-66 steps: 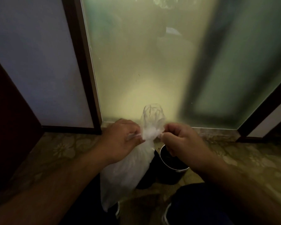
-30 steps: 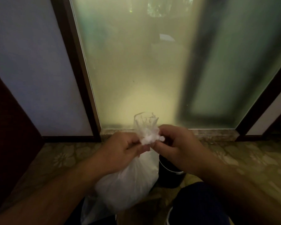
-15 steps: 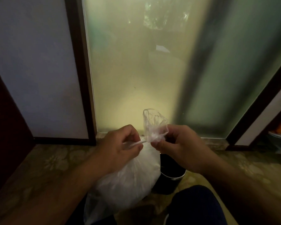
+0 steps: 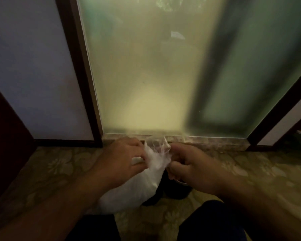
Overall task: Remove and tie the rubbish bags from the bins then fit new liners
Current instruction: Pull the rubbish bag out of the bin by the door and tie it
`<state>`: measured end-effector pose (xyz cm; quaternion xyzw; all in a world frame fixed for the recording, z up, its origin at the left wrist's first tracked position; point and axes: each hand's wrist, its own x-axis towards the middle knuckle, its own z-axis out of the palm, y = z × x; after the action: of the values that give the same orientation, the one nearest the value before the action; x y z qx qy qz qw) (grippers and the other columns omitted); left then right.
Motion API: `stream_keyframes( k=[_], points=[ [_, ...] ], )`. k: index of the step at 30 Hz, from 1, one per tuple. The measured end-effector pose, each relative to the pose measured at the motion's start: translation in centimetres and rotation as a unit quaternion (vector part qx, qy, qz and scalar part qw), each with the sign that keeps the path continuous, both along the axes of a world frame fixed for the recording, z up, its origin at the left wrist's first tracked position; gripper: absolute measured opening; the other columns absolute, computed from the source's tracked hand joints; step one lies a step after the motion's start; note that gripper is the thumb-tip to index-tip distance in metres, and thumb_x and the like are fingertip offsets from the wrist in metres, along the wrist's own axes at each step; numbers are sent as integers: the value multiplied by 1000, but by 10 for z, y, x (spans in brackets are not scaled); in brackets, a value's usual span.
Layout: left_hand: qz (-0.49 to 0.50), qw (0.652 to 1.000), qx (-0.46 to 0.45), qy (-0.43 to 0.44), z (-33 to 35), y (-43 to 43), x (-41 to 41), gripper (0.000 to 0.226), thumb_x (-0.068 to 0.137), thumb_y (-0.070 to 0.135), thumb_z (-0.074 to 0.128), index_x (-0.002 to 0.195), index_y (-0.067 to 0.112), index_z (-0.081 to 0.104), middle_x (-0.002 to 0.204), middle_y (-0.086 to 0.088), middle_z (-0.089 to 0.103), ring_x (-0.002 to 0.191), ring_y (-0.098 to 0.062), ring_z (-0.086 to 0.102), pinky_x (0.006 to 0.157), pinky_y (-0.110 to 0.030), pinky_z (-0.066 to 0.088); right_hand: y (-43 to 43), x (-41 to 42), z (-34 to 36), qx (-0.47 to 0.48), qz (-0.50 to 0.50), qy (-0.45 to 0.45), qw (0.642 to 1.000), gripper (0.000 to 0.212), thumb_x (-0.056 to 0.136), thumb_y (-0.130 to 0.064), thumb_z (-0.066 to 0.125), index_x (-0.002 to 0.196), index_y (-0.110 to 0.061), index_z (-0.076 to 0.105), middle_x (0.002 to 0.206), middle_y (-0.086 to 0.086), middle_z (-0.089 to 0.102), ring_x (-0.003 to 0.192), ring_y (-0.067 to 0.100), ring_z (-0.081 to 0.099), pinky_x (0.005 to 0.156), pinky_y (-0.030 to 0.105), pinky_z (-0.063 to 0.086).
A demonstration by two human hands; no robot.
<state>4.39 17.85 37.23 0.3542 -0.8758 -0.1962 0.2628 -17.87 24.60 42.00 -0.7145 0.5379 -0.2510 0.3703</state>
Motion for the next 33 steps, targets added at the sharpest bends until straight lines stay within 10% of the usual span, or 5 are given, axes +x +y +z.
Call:
stream_keyframes(
  k=[4,8,13,27,33],
  points=[
    [4,999,16,-39,-17,-20,-14,38,84,58,49,88,32,76,86,13,72,74,-1,61,64,-35,57,-23,-12,-21,57,2,-33,998,36,91,-8,57,112,-33,71,82,4,74,74,21,70,71,41,61],
    [-28,997,48,-48,-36,-53,-25,34,84,51,55,87,27,79,85,10,74,75,-6,67,65,-32,58,-53,-26,-44,89,-42,-127,987,37,89,4,57,105,-24,75,74,10,69,62,15,61,59,28,50],
    [-22,993,110,-29,-65,-95,-39,21,84,46,63,86,29,75,80,33,54,76,22,50,74,3,35,-101,-42,-72,148,-90,-158,972,16,87,4,56,84,-1,71,70,8,71,65,20,65,66,36,54],
    [32,968,210,-135,28,-155,-65,29,77,45,52,104,36,60,103,15,59,105,-13,59,89,-35,46,-178,-52,26,226,-9,-61,972,21,86,-25,77,87,-40,62,73,-14,65,64,0,60,59,17,47],
    [83,972,123,-184,146,-159,-98,33,68,39,81,97,26,74,95,3,60,89,-14,50,65,-26,38,-177,-82,127,172,-44,-74,981,17,88,-33,75,83,-43,61,73,-16,62,65,0,57,58,15,45]
  ],
)
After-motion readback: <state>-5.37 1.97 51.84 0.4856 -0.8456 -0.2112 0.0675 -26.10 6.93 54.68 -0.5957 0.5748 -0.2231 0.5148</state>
